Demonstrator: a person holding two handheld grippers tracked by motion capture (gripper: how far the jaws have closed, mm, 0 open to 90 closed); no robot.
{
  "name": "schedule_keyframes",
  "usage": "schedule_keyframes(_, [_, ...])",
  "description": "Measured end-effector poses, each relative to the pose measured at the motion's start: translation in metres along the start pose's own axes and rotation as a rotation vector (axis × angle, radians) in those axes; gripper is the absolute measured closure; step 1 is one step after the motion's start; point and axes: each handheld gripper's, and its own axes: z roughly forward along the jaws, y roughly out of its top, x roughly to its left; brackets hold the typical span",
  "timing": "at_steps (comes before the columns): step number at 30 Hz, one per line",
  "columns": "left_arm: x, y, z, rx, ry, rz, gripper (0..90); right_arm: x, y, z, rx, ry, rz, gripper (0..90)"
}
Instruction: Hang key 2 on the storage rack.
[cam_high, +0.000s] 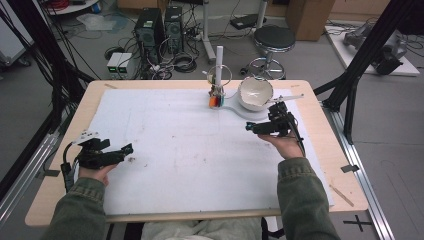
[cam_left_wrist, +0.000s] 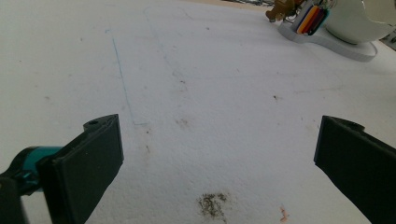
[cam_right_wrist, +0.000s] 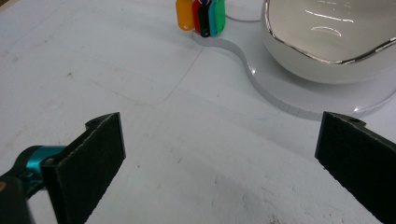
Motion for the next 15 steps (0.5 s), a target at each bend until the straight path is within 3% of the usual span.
schedule_keyframes(2, [0.0,0.0,0.0,0.003,-0.002,0.003,1.8,-0.001,-0.005,0.0,-0.003,-0.003,-0.003,0.7])
schedule_keyframes(6, [0.0,0.0,0.001,0.007,-0.001,0.002,1.7,-0.003,-0.015,-0.002,-0.039,0.034,0.0,0.7])
schedule_keyframes(15, [-0.001,-0.001,0.001,0.017,-0.002,0.008,1.8,-0.003,-0.032,-0.007,-0.078,0.017,-0.024,0.7])
